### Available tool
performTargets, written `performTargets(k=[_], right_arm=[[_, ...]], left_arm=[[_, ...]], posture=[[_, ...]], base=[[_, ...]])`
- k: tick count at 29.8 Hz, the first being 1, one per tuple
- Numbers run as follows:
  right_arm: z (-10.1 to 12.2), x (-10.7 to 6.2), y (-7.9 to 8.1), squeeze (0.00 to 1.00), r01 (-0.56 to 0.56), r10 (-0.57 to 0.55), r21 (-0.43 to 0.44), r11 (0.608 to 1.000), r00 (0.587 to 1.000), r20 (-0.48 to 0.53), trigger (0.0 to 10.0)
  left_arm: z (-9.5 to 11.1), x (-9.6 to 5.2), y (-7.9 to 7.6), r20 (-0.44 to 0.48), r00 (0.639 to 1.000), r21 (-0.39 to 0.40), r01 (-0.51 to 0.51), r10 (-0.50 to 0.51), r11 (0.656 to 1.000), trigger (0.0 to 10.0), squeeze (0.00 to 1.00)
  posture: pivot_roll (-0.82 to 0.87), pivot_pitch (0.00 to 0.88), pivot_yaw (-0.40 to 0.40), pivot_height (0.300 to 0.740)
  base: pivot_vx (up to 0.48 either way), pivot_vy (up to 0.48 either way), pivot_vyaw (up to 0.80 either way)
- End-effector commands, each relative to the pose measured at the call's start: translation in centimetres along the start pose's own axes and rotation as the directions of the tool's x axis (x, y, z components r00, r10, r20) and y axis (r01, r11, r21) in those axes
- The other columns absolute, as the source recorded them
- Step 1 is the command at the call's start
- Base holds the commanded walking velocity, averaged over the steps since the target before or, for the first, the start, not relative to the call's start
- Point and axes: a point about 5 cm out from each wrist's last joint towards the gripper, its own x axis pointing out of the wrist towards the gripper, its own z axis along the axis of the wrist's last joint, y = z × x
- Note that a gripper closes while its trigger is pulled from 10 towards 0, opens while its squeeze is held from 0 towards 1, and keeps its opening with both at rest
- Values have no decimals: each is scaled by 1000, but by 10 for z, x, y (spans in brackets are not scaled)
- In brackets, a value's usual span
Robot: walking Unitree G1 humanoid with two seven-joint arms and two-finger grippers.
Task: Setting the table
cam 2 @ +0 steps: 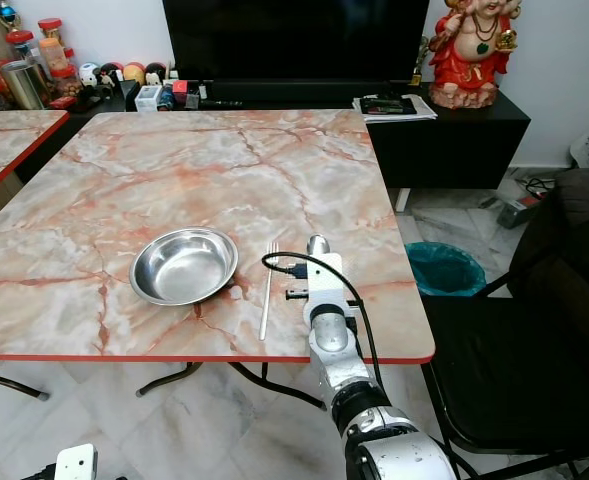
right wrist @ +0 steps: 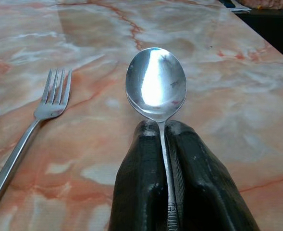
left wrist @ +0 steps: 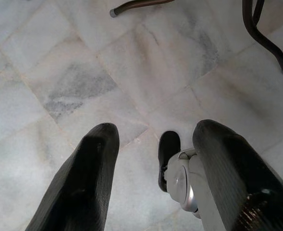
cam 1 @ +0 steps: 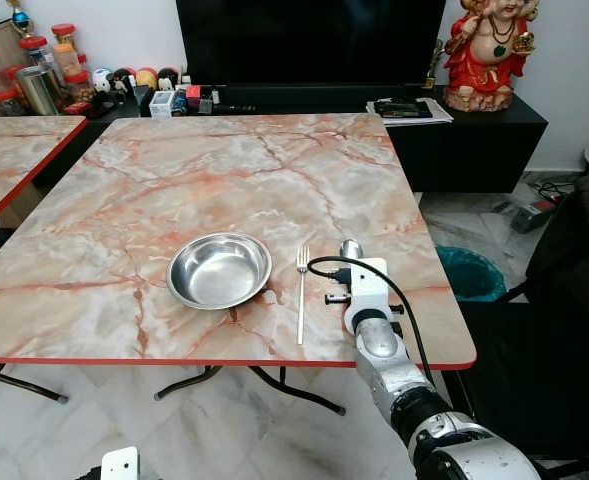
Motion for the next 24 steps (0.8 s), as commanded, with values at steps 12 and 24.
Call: performTargets(k=[12,24], right_arm=[[-6,-1,-4,0,7,-7,1,1000,1000,-28,10000],[-6,0,-7,0,17,-17,0,1000,999,-28,10000]], left_arm=[[-1,0,2,-8,1000,-2,-3,3,1000,10000,0],[-1,0,-1,-11,1000,-6,2,-2,1000,10000,0]], posture=[[86,0,27,740],[81,0,27,740]], base=[[0,0,0],[0,0,0]])
